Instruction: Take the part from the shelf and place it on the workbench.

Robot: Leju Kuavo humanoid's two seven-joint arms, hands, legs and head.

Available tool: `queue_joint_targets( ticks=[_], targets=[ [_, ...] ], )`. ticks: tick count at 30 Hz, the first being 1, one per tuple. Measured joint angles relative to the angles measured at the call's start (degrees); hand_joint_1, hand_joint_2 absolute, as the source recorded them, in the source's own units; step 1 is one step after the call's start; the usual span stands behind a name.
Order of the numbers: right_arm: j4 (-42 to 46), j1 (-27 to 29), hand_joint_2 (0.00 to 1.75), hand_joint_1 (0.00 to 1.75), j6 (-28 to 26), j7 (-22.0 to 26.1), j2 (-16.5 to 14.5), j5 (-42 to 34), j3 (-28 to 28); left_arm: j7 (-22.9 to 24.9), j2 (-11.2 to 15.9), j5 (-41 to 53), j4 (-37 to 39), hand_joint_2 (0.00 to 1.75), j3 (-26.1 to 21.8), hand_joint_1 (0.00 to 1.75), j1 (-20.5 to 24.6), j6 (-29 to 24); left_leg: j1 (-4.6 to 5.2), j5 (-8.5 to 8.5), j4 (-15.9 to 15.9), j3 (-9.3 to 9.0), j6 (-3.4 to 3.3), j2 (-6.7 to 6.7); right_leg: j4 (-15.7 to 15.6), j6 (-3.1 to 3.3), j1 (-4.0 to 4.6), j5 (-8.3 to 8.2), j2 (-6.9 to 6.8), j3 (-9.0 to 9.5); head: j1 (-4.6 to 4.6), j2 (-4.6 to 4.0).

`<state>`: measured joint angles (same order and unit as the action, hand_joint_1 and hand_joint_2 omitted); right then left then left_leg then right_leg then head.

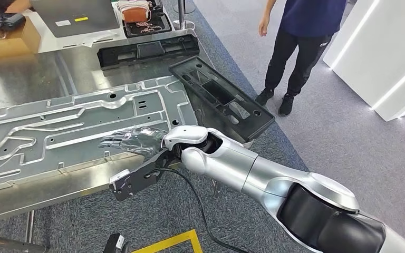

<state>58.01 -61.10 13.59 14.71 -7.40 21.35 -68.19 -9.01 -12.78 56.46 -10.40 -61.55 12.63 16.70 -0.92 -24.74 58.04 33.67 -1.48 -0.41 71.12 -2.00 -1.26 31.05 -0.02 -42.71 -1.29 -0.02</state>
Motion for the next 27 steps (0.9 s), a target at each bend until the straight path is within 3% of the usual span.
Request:
queue_joint_targets(
  ticks=[1,2,3,5,7,9,11,12,13,15,16,17,18,19,20,21,23,24,26,27],
  targets=[
    [-0.01,0.03,0.00,0.00,0.13,-0.03,-0.02,-0.13,-0.13,-0.13,0.01,-0.03,0.00,0.00,-0.02,0.00,-0.12,0.02,0.20,0.53,0.06,0.77,-0.09,0.04,3.13,0.05,0.05,1.27,0.01,-0.60,0.00,0.00],
    [-0.01,0.05,0.00,0.00,0.21,-0.06,-0.02,-0.25,-0.25,-0.21,0.01,-0.04,0.00,0.00,-0.03,0.00,-0.22,0.02,0.43,1.05,0.13,1.52,-0.15,0.06,4.51,0.19,0.12,1.30,0.01,-0.33,0.00,0.00],
    [0.00,0.06,0.00,0.00,0.27,-0.09,-0.02,-0.39,-0.36,-0.27,0.01,-0.05,0.00,0.00,-0.03,0.00,-0.31,0.03,0.65,1.55,0.21,2.24,-0.18,0.07,3.87,0.48,0.24,0.34,0.01,0.92,0.00,0.00],
    [0.08,0.01,0.00,0.00,0.28,-0.13,-0.02,-0.63,-0.51,-0.31,-0.02,-0.07,0.00,0.00,-0.04,0.00,-0.39,0.04,1.05,2.56,0.31,3.46,-0.17,0.02,-2.79,1.65,0.75,-2.00,0.02,6.23,0.00,0.00],
    [0.21,-0.10,0.00,0.00,0.27,-0.14,-0.11,-0.77,-0.55,-0.32,-0.18,-0.06,-0.03,0.00,-0.04,0.00,-0.46,0.07,1.26,3.51,0.28,4.19,0.19,0.01,-10.40,2.73,1.34,-2.25,-0.08,11.24,0.01,0.00],
    [0.28,-0.28,0.00,0.00,0.25,-0.14,-0.19,-0.85,-0.58,-0.32,-0.31,0.02,-0.05,0.00,-0.04,0.00,-0.51,0.08,1.03,4.44,-0.01,4.42,0.86,0.07,-13.29,3.05,1.80,-2.11,-0.10,12.61,0.00,0.00],
    [0.28,-0.38,0.00,0.00,0.25,-0.15,-0.18,-0.92,-0.64,-0.29,-0.28,0.09,-0.06,0.00,-0.04,0.00,-0.57,0.09,0.85,4.61,-0.19,4.70,1.53,0.07,-14.11,3.32,1.66,-3.45,-0.17,12.26,-0.01,0.00],
    [0.28,-0.40,0.00,0.00,0.26,-0.15,-0.19,-0.98,-0.70,-0.28,-0.27,0.10,-0.07,0.00,-0.05,0.00,-0.65,0.09,0.85,3.41,0.56,5.13,1.85,0.06,-14.52,3.59,1.46,-4.26,-0.28,11.88,-0.01,0.00],
    [0.28,-0.42,0.00,0.00,0.26,-0.16,-0.21,-1.05,-0.76,-0.26,-0.25,0.10,-0.07,0.00,-0.05,0.00,-0.74,0.09,0.77,1.13,2.50,5.85,2.20,0.05,-14.88,3.78,1.23,-5.10,-0.38,11.33,0.00,0.00],
    [0.27,-0.42,0.00,0.00,0.28,-0.18,-0.25,-1.17,-0.92,-0.24,-0.20,0.10,-0.07,0.00,-0.06,0.00,-0.81,0.09,0.39,-4.58,9.41,7.69,2.92,0.06,-14.94,3.97,1.16,-6.51,-0.46,9.72,0.00,0.00],
    [0.26,-0.37,0.00,0.00,0.28,-0.19,-0.26,-1.19,-1.00,-0.24,-0.16,0.10,-0.07,0.00,-0.06,0.00,-0.81,0.09,0.20,-6.32,13.05,8.33,3.28,0.07,-14.87,3.88,1.12,-7.18,-0.49,8.79,0.00,0.00],
    [0.26,-0.31,0.00,0.00,0.30,-0.20,-0.26,-1.21,-1.07,-0.24,-0.11,0.10,-0.07,0.00,-0.06,0.00,-0.82,0.09,0.01,-6.64,15.41,8.36,3.60,0.07,-14.74,3.74,1.05,-7.82,-0.53,7.84,0.00,0.00],
    [0.26,-0.27,0.00,0.00,0.32,-0.21,-0.25,-1.28,-1.11,-0.24,-0.08,0.10,-0.07,0.00,-0.06,0.00,-0.83,0.09,-0.17,-5.75,16.04,7.56,3.91,0.08,-14.53,3.55,0.94,-8.43,-0.57,6.85,0.00,0.00],
    [0.26,-0.24,0.00,0.00,0.34,-0.22,-0.24,-1.43,-1.14,-0.24,-0.03,0.10,-0.07,0.00,-0.06,0.00,-0.83,0.09,-0.39,-4.13,14.50,5.69,4.19,0.09,-14.22,3.28,0.77,-8.98,-0.59,5.85,-0.01,0.00],
    [0.26,-0.25,0.00,0.00,0.37,-0.23,-0.23,-1.61,-1.15,-0.24,0.00,0.10,-0.07,0.00,-0.06,0.00,-0.80,0.09,-0.64,-3.00,11.16,2.95,4.48,0.10,-13.78,2.95,0.62,-9.46,-0.59,4.93,-0.01,0.00],
    [0.26,-0.28,0.00,0.00,0.38,-0.24,-0.22,-1.81,-1.15,-0.24,0.02,0.10,-0.07,0.00,-0.06,0.00,-0.76,0.09,-0.66,-2.94,6.93,-0.13,4.59,0.05,-13.28,2.57,0.55,-9.86,-0.55,4.09,-0.02,0.00],
    [0.26,-0.34,0.00,0.00,0.37,-0.31,-0.20,-2.09,-1.14,-0.25,0.02,0.10,-0.07,0.00,-0.06,0.00,-0.71,0.09,-0.48,-4.11,1.33,-3.82,3.78,-0.17,-12.66,1.83,0.62,-10.62,-0.53,3.24,-0.01,0.00],
    [0.26,-0.39,0.00,0.00,0.35,-0.37,-0.19,-2.21,-1.14,-0.25,0.03,0.09,-0.07,0.00,-0.06,0.00,-0.71,0.09,-0.21,-4.49,0.49,-4.17,3.08,-0.28,-12.64,1.49,0.65,-11.06,-0.52,3.13,0.01,0.00],
    [0.20,-0.47,0.00,0.00,0.29,-0.71,-0.14,-2.55,-1.13,-0.22,0.04,0.07,-0.07,0.00,-0.06,0.00,-0.74,0.09,-0.15,-3.69,0.47,-3.47,1.71,-0.19,-12.74,0.81,0.49,-11.62,-0.46,2.97,0.02,0.00],
    [0.14,-0.49,0.00,0.00,0.26,-0.98,-0.11,-2.71,-1.13,-0.20,0.03,0.05,-0.07,0.00,-0.06,0.00,-0.72,0.09,-0.15,-3.04,0.36,-3.06,1.09,-0.05,-12.18,0.50,0.37,-10.64,-0.38,2.60,0.02,0.00]
  ],
)
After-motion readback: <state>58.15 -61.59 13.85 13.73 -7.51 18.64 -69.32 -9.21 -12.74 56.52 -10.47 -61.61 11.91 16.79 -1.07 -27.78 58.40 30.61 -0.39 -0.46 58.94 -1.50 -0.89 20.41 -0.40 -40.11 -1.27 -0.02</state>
